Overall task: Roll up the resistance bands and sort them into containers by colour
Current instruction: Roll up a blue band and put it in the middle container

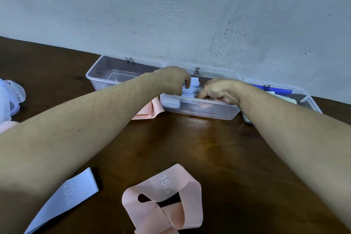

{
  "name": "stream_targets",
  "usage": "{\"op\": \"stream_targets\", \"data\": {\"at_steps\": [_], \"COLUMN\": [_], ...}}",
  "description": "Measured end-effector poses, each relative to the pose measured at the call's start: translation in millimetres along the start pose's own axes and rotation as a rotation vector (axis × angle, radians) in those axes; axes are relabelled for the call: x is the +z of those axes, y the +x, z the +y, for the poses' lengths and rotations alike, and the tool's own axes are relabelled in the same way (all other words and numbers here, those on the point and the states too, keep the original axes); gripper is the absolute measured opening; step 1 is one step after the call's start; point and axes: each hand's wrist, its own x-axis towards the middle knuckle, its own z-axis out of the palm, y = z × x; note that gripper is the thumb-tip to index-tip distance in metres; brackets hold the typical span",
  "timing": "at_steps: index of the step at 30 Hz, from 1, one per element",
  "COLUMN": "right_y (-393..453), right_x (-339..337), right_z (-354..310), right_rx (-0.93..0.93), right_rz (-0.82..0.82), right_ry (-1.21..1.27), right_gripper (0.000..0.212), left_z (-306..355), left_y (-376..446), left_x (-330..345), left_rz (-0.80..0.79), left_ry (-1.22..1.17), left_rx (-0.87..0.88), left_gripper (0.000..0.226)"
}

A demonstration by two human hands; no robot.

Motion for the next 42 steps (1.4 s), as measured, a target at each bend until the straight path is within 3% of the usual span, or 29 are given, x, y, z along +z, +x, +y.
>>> {"op": "stream_targets", "data": {"at_steps": [16, 36, 42], "right_y": [13.6, 2.2, 3.1], "right_x": [3.7, 1.6, 1.0], "right_z": [3.3, 0.6, 0.7], "right_rx": [0.014, -0.085, -0.076], "right_rz": [-0.016, 0.051, 0.056], "right_ry": [0.026, -0.321, -0.308], "right_gripper": [0.01, 0.031, 0.057], "left_z": [-0.7, 2.8, 2.3], "left_y": [3.7, 0.2, 0.0], "left_x": [5.5, 2.5, 1.8], "left_rz": [0.006, 0.008, 0.002], "left_ry": [0.011, 0.026, 0.028], "left_rx": [0.005, 0.0, -0.002], "left_gripper": [0.03, 0.025, 0.024]}}
